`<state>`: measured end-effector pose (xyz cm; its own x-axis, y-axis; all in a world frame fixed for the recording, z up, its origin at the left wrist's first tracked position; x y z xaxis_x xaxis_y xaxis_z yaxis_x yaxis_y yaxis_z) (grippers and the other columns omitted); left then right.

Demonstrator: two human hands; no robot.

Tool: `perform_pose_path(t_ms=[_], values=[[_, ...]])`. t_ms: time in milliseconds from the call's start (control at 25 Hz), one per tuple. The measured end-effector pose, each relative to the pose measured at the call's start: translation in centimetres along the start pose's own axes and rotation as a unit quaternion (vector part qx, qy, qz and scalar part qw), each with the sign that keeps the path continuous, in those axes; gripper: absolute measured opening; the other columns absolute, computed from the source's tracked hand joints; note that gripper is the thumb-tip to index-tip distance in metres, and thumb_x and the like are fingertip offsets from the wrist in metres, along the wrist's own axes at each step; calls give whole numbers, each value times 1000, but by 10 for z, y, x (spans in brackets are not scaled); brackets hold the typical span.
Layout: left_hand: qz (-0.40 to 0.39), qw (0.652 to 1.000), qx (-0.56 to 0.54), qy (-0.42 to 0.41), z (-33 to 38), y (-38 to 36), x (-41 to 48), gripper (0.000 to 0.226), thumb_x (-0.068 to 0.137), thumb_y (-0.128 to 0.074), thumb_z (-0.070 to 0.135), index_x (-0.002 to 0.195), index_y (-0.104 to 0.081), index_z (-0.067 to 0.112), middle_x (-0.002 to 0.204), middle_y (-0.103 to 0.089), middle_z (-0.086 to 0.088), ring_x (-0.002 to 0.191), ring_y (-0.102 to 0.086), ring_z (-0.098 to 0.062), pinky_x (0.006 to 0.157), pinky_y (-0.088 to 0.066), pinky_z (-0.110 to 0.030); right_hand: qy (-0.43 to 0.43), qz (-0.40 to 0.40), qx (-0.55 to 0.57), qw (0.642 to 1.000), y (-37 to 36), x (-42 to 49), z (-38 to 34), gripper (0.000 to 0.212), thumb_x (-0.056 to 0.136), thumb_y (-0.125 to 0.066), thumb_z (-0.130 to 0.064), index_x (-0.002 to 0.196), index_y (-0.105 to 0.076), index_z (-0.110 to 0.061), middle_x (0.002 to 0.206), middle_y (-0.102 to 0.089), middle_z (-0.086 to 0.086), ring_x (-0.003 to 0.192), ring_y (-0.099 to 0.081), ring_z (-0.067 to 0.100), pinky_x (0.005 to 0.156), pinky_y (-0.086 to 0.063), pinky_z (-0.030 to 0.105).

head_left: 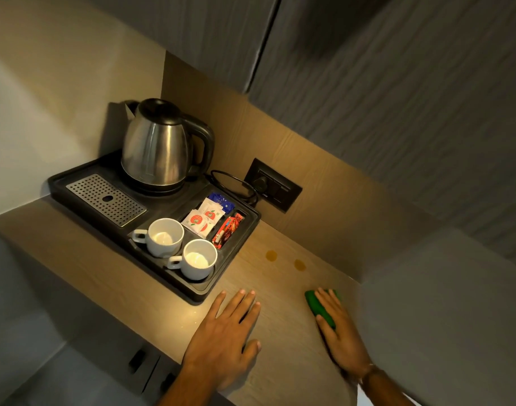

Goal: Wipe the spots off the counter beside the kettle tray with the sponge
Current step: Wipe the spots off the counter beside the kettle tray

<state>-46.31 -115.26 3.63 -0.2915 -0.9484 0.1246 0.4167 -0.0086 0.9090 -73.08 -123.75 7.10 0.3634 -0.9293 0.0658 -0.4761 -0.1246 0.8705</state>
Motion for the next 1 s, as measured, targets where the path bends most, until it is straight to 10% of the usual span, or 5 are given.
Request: perform_pose_path(t_ms=[200,400,640,840,1000], values=[[0,1000,-1,-1,1,0,2,75,102,-23,66,164,-8,26,174,3,3,157,12,-17,121,16,-48,-133,74,4,988,9,65,8,49,106,-54,-12,153,-42,-18,164,-37,7,156,-20,27,127,-20,51],[0,1000,-9,3,-2,-1,3,76,101,-28,66,163,-10,26,174,0,2,157,10,-16,121,13,-49,30,-10,-12,999,-23,31,-13,53,106,-54,-24,155,-39,-39,167,-29,-14,158,-11,9,127,-13,38],[-13,1000,-18,6,0,1,4,77,100,-26,67,163,-9,27,173,5,4,156,13,-15,119,19,-46,-102,63,7,993,-18,100,-24,50,107,-53,-16,154,-40,-21,164,-35,3,157,-19,27,127,-20,53],[-32,999,-16,1,-1,1,4,77,100,-25,66,163,-5,26,174,7,4,156,14,-15,123,13,-50,76,-32,-28,996,-40,39,-35,50,107,-47,-40,155,-33,-46,168,-28,-18,158,-10,7,128,-11,38],[-28,999,-16,3,1,3,4,77,100,-25,65,163,-7,26,173,7,4,156,14,-15,123,14,-50,-54,42,-5,998,-18,92,-22,51,107,-53,-19,154,-37,-31,165,-36,0,157,-18,24,127,-21,52]])
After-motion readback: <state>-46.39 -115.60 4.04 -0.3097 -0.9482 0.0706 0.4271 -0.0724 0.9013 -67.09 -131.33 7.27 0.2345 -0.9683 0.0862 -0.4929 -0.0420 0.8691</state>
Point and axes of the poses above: each hand's wrist, its own x-axis towards the middle knuckle, its own y-axis out of the back of the hand, z = x × y, the point moved 6 cm from there along x, towards the middle knuckle
